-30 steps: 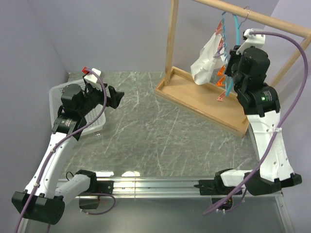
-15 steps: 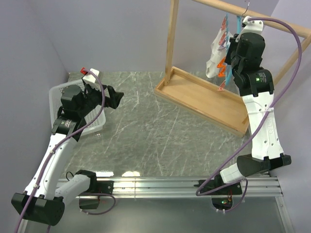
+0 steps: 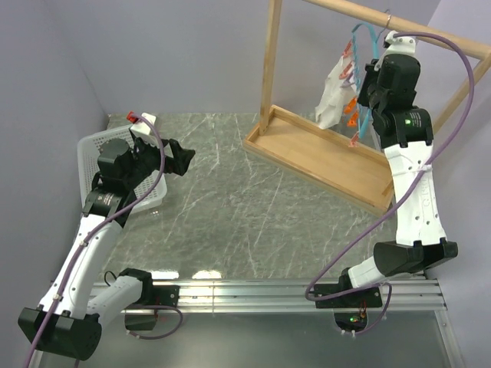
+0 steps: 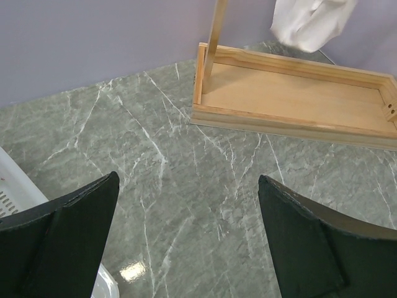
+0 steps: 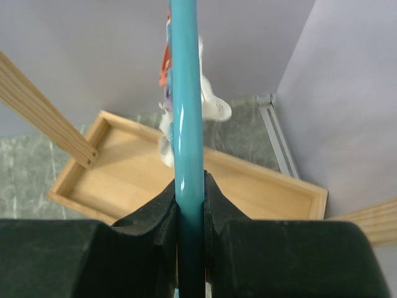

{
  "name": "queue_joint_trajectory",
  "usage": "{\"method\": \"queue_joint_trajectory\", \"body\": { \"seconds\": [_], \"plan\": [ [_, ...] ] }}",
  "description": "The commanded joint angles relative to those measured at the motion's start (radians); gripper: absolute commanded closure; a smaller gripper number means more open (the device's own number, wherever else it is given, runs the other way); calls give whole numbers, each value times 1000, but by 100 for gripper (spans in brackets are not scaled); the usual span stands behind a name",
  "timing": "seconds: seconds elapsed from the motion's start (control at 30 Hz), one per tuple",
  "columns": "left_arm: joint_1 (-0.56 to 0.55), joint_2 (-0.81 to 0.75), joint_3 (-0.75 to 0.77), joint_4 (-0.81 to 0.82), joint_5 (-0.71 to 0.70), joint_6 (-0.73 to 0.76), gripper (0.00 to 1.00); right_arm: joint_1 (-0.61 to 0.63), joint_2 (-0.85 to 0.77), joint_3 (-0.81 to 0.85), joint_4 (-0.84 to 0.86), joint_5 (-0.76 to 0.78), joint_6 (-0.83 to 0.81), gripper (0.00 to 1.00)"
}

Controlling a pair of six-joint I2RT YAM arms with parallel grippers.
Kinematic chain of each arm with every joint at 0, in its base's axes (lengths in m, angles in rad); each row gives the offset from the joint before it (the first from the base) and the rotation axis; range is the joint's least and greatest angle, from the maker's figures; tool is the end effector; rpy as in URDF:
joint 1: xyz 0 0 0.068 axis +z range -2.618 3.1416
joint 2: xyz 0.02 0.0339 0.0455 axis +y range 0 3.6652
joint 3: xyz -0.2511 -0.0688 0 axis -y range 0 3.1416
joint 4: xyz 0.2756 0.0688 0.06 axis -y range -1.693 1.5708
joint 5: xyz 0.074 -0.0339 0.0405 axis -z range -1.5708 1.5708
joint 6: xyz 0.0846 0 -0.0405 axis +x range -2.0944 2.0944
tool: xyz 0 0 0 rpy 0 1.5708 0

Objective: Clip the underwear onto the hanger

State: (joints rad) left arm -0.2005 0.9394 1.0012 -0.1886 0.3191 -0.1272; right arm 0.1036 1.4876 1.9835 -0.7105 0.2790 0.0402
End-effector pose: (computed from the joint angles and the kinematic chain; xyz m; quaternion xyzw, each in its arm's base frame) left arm 0.2850 -0.0850 0.3736 0.1321 0.7366 -0.2241 0.6243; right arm 0.3652 0.0145 0.5146 0.0627 0.7736 -0.0634 0.6274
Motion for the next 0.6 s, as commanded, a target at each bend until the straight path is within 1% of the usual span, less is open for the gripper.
{"method": "queue_joint_trajectory", "body": {
  "seconds": [0.0, 0.23, 0.3, 0.33, 0.37, 0.43, 0.47, 0.57],
  "plan": [
    [1, -16, -9, 47, 5, -20, 1, -22, 7, -9, 52, 29, 26, 100],
    [1, -14, -32, 60, 12, -11, 1, -22, -50, -64, 42, 17, 32, 100],
    [1, -13, -35, 61, 15, -11, 1, -22, -59, -86, 37, -16, 20, 100],
    [1, -11, -35, 61, 18, -8, 1, -22, -66, -92, 36, -23, 18, 93],
    [1, -13, -35, 60, 26, -3, 1, -21, -70, -100, 37, -27, 17, 78],
    [1, -8, -29, 49, 32, -3, 1, -22, -79, -101, 39, -43, 15, 70],
    [1, -5, -21, 43, 35, 3, 1, -22, -84, -101, 39, -46, 13, 62],
    [1, 10, 2, 5, 43, 9, 1, -24, -104, -107, 36, -63, 16, 51]
  ]
}}
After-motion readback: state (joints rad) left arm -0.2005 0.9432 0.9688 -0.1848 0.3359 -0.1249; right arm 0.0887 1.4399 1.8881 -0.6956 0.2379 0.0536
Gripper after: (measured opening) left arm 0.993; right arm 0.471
